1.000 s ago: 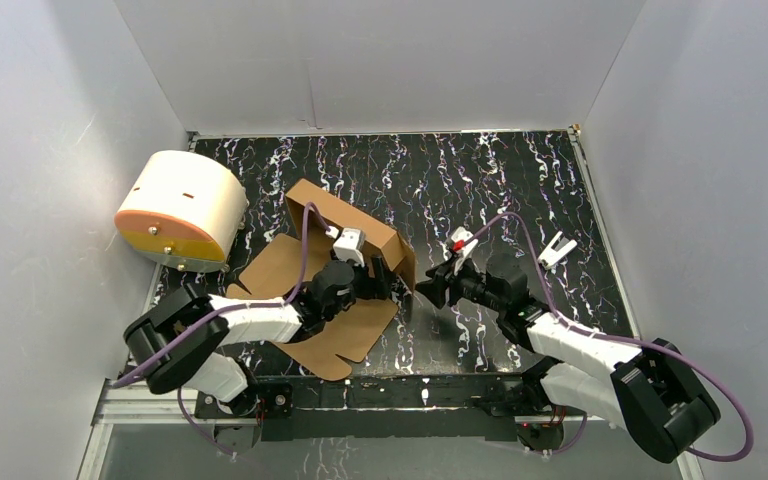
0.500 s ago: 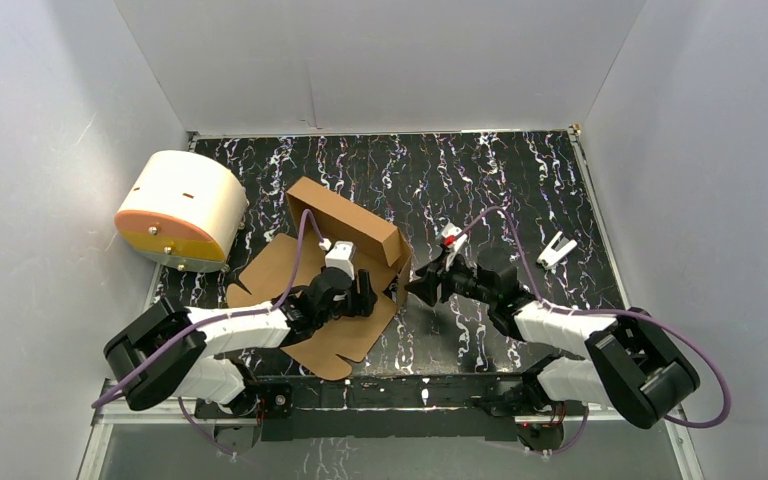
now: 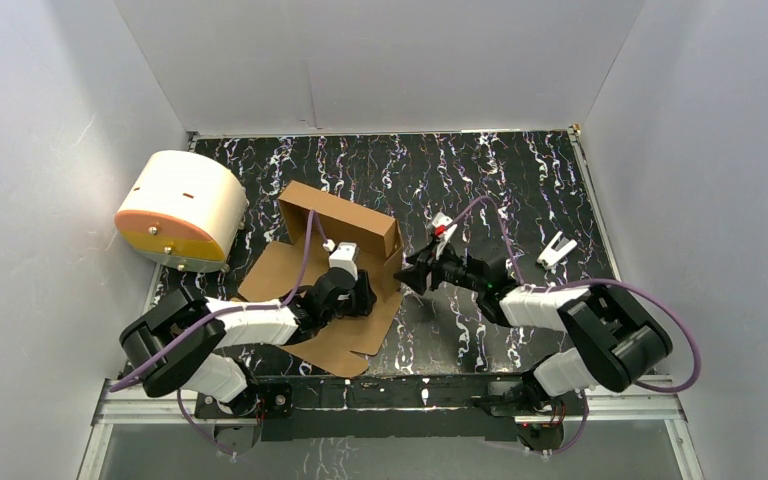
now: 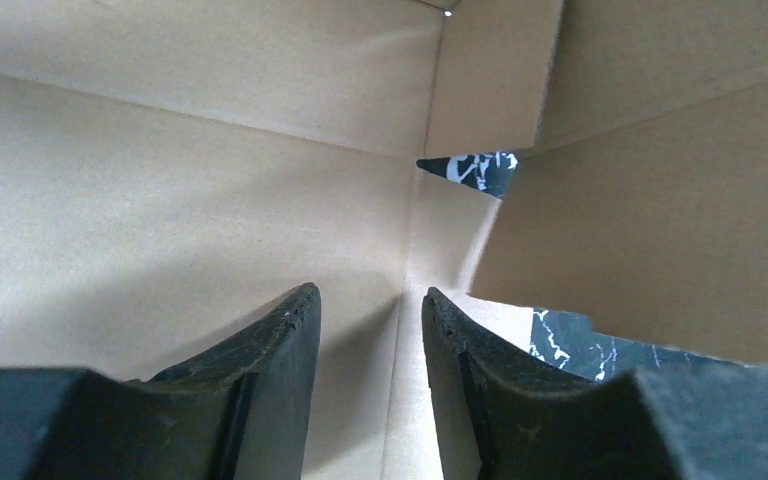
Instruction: Fold the paper box
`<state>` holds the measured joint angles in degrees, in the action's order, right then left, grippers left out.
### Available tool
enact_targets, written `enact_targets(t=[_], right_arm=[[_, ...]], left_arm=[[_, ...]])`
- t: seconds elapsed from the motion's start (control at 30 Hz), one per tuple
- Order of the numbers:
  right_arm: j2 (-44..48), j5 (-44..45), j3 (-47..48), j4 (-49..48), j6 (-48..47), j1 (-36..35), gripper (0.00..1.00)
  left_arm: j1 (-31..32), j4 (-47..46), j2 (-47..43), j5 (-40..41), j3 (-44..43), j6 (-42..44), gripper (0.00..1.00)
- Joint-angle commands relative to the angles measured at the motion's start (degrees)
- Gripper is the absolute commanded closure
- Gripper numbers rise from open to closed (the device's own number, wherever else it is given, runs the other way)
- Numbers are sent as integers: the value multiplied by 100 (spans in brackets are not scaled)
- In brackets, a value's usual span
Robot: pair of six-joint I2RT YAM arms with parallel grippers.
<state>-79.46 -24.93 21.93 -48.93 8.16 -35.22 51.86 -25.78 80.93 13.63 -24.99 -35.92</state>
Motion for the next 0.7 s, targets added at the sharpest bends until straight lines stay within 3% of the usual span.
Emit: enact_targets(t=[0.0, 0.23, 0.67], right_arm=[[-427, -236, 355, -1117, -86, -1, 38], [-1040, -190, 415, -1851, -139, -11, 39], [-1639, -456, 630, -2267, -371, -28, 43]], left_arm=[[72, -84, 299, -570, 148, -183, 61], [207, -47, 28, -397, 175, -316, 60], [192, 1044, -2393, -152, 563, -580, 41]])
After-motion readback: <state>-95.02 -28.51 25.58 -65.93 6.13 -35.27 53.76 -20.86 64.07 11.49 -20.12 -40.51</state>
